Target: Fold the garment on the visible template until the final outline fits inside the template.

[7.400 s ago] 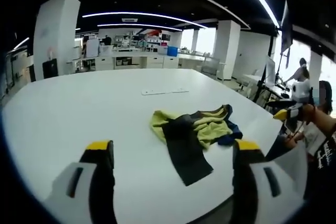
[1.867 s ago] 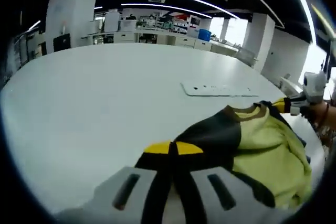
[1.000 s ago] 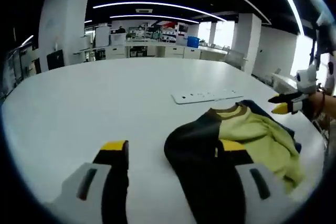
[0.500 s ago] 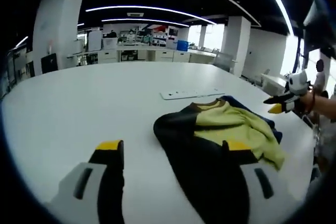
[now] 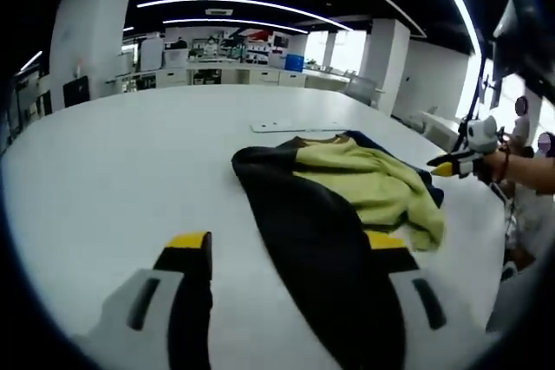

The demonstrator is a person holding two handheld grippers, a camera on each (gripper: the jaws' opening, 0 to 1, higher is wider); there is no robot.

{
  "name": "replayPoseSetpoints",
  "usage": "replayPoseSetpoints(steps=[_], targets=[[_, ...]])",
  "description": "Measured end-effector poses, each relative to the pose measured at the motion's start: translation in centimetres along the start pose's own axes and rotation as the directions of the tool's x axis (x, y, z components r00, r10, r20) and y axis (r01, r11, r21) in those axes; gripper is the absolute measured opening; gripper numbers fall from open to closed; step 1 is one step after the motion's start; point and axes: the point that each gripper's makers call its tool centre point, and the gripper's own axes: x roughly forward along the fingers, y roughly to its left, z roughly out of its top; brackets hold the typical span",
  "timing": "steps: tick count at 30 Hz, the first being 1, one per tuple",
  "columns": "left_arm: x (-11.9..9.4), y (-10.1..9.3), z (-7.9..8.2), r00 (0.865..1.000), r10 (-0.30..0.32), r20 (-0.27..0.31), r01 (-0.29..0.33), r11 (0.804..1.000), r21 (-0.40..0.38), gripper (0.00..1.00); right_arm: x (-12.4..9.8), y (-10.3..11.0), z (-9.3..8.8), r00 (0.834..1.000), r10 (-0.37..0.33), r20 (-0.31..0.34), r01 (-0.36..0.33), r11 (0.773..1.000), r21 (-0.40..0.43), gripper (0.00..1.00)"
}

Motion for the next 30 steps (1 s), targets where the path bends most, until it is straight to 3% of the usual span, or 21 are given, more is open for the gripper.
replayPoseSetpoints(steps=[5, 10, 17, 21, 30], targets=[[-0.5, -1.6, -1.5, 0.999, -0.021, -0.039, 0.025, 0.996, 0.087, 0.58, 0.0, 0.2, -0.9, 1.000, -0.003, 0.001, 0.003, 1.000, 0.026, 0.38], [-0.9, -3.2, -3.5, 0.996, -0.053, -0.077, 0.060, 0.994, 0.096, 0.47, -0.3, 1.0, -1.6, 1.000, -0.016, -0.002, 0.016, 0.999, 0.028, 0.28], [-0.9, -3.6, -6.3, 0.989, -0.046, -0.143, 0.066, 0.988, 0.141, 0.34, -0.2, 0.8, -2.2, 0.998, -0.056, 0.007, 0.056, 0.995, 0.080, 0.17], [-1.2, -3.5, -7.1, 0.989, -0.031, -0.146, 0.050, 0.991, 0.124, 0.30, 0.2, 1.0, -2.8, 0.998, -0.066, 0.015, 0.063, 0.986, 0.157, 0.15], [-1.3, -2.9, -6.7, 0.992, 0.011, -0.129, 0.007, 0.990, 0.138, 0.16, 0.3, 0.5, -2.7, 0.994, -0.103, 0.047, 0.092, 0.975, 0.202, 0.04]])
